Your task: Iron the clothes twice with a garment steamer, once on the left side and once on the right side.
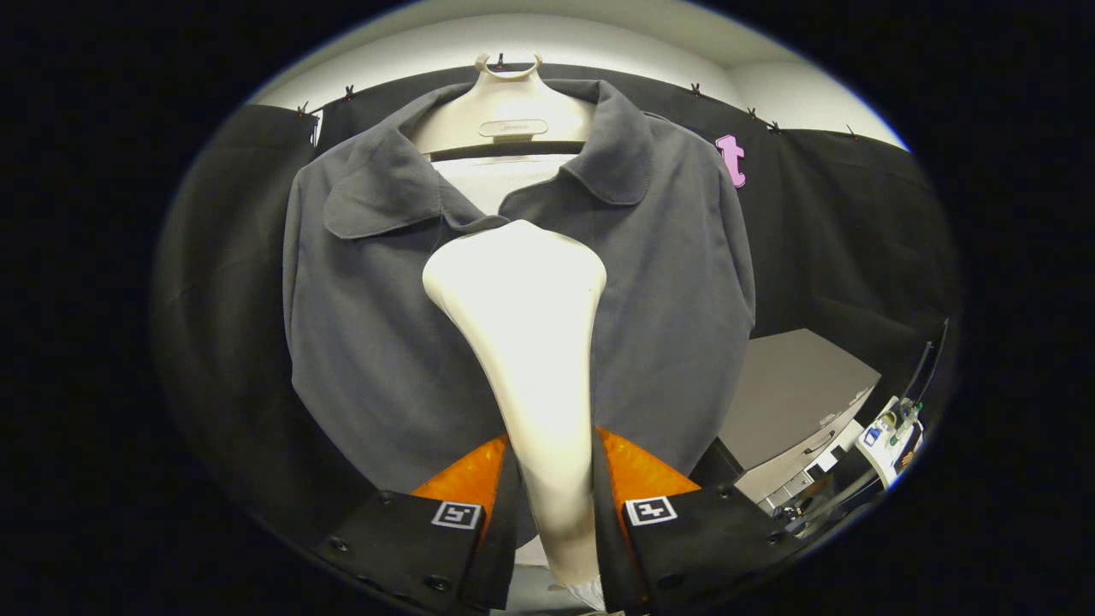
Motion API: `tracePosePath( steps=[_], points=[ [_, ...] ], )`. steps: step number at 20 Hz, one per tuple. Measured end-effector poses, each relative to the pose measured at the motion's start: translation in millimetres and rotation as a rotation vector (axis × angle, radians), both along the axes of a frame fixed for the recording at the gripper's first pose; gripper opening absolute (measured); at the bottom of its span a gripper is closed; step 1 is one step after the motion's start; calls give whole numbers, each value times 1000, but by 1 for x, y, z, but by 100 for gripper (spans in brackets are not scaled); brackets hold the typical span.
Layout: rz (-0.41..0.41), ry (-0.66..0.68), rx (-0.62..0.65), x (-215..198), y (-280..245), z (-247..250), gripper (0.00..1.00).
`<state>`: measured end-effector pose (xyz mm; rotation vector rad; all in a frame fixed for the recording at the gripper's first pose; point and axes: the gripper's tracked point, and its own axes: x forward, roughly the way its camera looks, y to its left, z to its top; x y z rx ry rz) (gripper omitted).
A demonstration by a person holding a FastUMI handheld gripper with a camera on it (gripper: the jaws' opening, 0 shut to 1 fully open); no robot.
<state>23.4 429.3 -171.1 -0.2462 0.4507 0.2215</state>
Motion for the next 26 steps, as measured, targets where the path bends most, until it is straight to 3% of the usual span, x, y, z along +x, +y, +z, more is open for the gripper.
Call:
tracePosePath(
  steps=[10, 16, 26],
  points=[
    [-12, 1, -7, -1, 3, -4, 47],
    [58, 81, -38, -18, 27, -49, 47],
    [75, 197, -75, -29, 24, -105, 47]
  ],
)
